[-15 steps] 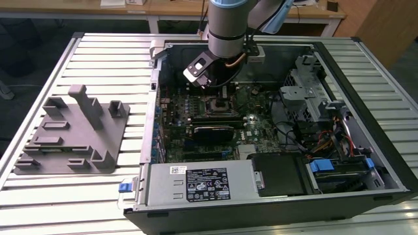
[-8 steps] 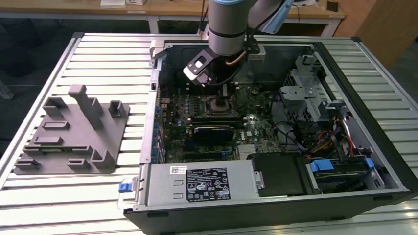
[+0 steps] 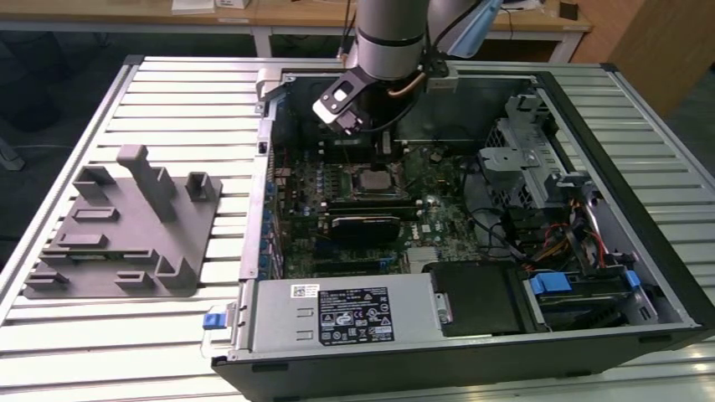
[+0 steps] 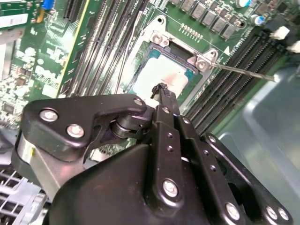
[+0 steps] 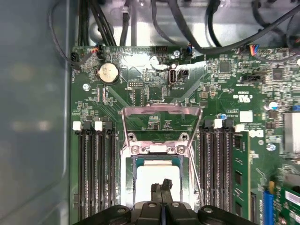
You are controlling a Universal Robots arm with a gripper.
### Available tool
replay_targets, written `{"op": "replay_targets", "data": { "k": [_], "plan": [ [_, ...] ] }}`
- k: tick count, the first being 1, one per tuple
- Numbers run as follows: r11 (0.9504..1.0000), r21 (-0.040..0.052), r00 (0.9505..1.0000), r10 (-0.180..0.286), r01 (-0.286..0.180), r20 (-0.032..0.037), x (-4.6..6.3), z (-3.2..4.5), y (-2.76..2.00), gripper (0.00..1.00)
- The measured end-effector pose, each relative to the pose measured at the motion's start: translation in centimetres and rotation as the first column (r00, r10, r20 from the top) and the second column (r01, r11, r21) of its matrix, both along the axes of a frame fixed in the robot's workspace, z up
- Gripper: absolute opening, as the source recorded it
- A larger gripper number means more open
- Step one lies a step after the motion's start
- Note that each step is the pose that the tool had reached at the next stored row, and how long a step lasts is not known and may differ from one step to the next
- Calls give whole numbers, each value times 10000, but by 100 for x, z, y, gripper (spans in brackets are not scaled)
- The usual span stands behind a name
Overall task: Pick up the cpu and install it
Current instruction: 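Place the cpu into insertion slot, then close the cpu cover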
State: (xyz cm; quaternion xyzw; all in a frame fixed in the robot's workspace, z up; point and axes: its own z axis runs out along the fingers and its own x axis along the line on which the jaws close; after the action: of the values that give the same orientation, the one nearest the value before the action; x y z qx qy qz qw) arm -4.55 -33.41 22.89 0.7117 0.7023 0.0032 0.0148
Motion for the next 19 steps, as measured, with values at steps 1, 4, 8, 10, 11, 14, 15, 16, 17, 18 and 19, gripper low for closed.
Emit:
{"op": "replay_targets", "data": {
  "k": [1, 4, 8, 10, 11, 14, 15, 16, 17, 18, 19],
  "plan": [
    [10000, 1, 10000, -1, 1, 4, 0, 29, 1, 11],
    [10000, 1, 10000, 0, 0, 15, 0, 116, 2, 11],
    [10000, 1, 10000, -1, 1, 22, 0, 188, 2, 11],
    [10000, 2, 10000, -1, 1, 22, 0, 187, 3, 11],
    [10000, 1, 10000, -4, 4, 21, 0, 188, 2, 11],
    [10000, 1, 10000, -7, 7, 22, 0, 188, 2, 11],
    [10000, 1, 10000, -7, 7, 22, 0, 188, 2, 11],
    [10000, 5, 10000, -8, 8, 21, 0, 188, 2, 11],
    [10000, 8, 10000, -8, 8, 22, 0, 188, 2, 11],
    [10000, 13, 10000, -8, 8, 22, 0, 188, 3, 11],
    [10000, 18, 10000, -8, 8, 21, 0, 188, 3, 11]
  ]
}}
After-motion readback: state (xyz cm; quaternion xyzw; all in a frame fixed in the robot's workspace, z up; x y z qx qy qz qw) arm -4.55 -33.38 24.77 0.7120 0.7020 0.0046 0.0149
